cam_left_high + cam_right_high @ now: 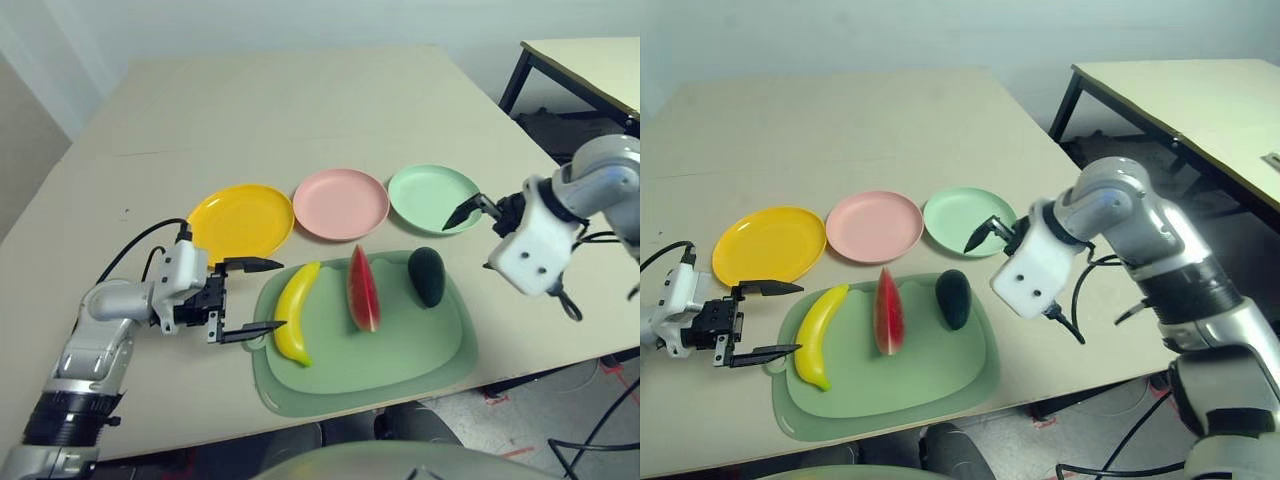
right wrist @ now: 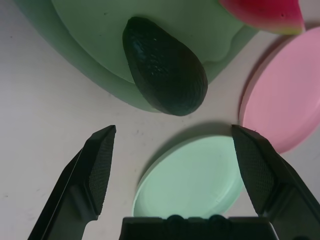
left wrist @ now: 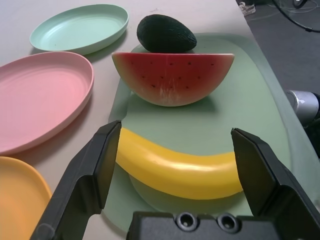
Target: Place the fruits into color-matched plates.
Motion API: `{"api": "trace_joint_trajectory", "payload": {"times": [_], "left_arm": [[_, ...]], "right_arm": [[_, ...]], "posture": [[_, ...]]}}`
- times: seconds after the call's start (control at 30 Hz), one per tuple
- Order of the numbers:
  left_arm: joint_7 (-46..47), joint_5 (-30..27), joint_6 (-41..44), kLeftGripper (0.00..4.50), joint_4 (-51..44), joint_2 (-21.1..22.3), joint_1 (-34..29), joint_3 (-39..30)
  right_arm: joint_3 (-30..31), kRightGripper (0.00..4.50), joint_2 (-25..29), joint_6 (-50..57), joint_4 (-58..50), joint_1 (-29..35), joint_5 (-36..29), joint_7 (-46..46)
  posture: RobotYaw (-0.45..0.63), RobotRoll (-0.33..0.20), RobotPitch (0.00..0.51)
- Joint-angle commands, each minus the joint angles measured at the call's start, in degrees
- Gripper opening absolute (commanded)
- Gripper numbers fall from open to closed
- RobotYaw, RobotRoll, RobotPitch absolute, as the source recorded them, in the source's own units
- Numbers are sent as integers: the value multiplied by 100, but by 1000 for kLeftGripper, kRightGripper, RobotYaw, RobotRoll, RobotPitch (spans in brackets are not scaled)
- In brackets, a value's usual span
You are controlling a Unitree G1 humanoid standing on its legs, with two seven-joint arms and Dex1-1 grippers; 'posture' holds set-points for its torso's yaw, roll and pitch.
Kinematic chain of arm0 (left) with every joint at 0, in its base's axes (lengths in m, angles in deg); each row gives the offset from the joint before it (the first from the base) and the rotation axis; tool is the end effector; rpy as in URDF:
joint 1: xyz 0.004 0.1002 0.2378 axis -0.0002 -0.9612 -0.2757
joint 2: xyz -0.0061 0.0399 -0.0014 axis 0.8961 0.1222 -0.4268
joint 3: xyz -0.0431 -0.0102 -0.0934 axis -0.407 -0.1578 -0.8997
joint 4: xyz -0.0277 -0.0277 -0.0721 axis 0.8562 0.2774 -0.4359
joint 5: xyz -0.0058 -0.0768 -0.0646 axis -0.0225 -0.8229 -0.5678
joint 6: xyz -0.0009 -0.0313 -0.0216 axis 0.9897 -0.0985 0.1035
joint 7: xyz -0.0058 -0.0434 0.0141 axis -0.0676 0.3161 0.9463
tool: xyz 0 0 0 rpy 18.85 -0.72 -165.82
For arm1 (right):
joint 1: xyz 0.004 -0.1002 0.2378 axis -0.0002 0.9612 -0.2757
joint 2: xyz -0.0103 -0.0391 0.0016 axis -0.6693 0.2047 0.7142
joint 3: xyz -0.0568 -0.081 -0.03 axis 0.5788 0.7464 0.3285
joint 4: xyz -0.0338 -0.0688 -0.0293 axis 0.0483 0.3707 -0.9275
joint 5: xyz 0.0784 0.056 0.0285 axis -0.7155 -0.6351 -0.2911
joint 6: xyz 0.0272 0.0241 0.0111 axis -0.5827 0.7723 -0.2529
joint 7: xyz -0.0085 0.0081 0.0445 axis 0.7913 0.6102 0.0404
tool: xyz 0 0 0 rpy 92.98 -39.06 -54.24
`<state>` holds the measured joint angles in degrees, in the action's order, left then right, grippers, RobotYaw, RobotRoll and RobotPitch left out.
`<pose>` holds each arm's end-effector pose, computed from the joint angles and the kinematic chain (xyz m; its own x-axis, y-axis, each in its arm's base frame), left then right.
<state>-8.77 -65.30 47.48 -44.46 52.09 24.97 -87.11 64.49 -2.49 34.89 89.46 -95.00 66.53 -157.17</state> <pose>0.1983 0.2888 0.1264 0.2727 -0.9234 -0.2703 0.9458 0.2058 0.2512 0.2783 -0.1928 0.2396 0.1218 0.3965 -0.9099 -0.4087 -0.8154 -0.4101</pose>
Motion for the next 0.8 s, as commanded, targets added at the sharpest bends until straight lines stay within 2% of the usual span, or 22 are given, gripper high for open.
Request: {"api": "trace_joint_trajectory", "payload": {"times": [0.03, 0.4, 0.8], "left_arm": [[98, -3, 28, 4479, -95, 70, 8, -77], [312, -209, 461, 4479, -746, 133, 69, -17], [364, -262, 620, 4479, -900, 214, 56, -50]], "right_arm": [[245, 4500, -217, -353, 397, -231, 180, -18], [592, 4500, -728, -883, 1149, -499, 428, 131], [834, 4500, -805, -988, 1208, -387, 478, 194]], "posture": [[19, 0, 0], [57, 0, 0], [68, 0, 0]]}}
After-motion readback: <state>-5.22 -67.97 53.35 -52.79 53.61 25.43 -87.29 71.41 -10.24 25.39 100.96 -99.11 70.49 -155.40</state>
